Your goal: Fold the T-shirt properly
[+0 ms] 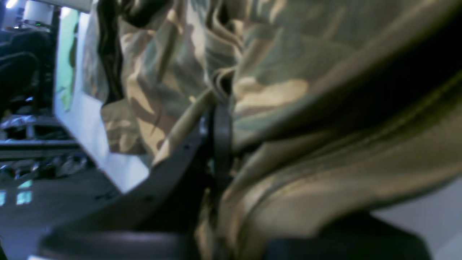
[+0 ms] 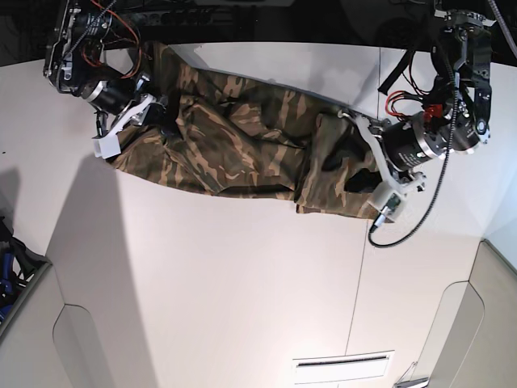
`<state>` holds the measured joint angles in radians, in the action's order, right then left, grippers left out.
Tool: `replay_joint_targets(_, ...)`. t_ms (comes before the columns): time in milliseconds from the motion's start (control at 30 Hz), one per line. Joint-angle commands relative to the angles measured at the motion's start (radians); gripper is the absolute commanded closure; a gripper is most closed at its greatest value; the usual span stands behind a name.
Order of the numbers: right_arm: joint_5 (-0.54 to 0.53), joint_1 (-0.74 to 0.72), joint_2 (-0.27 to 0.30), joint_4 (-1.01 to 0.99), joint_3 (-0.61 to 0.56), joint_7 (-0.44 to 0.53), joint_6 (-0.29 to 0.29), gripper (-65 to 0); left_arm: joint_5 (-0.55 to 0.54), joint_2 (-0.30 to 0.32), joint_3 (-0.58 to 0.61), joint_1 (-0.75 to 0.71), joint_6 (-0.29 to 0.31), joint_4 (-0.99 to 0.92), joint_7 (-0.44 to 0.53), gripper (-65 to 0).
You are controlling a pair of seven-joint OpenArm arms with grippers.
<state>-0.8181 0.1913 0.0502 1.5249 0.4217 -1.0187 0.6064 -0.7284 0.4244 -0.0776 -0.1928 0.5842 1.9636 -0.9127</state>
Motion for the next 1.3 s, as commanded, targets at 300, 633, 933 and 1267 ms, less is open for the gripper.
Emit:
replay_joint_targets(300,-0.090,-0.092,0.267,0.016,0.255,-0.082,0.000,0.0,-0.015,0.010,-0.169,-0.063,0.003,0.018,0.002,-36.5)
replay_joint_targets(633,-0.130,-0.283,0.302,0.090,0.237,-0.150,0.000,0.0,-0.124,0.000,-0.151,-0.174,0.003,0.017,0.003,-36.5)
replay_joint_targets(933,0.069,-0.327,0.012,0.349,-0.126,-0.139,-0.007,0.0,-0.127,-0.001,-0.149,-0.176,0.003,-0.009,0.003,-36.5)
replay_joint_targets(1267,0.612,-0.335,-0.072,0.272,-0.713,0.028,-0.053,-29.6,-0.128,-0.001,-0.149,-0.177,0.003,-0.016,-0.005,-36.5)
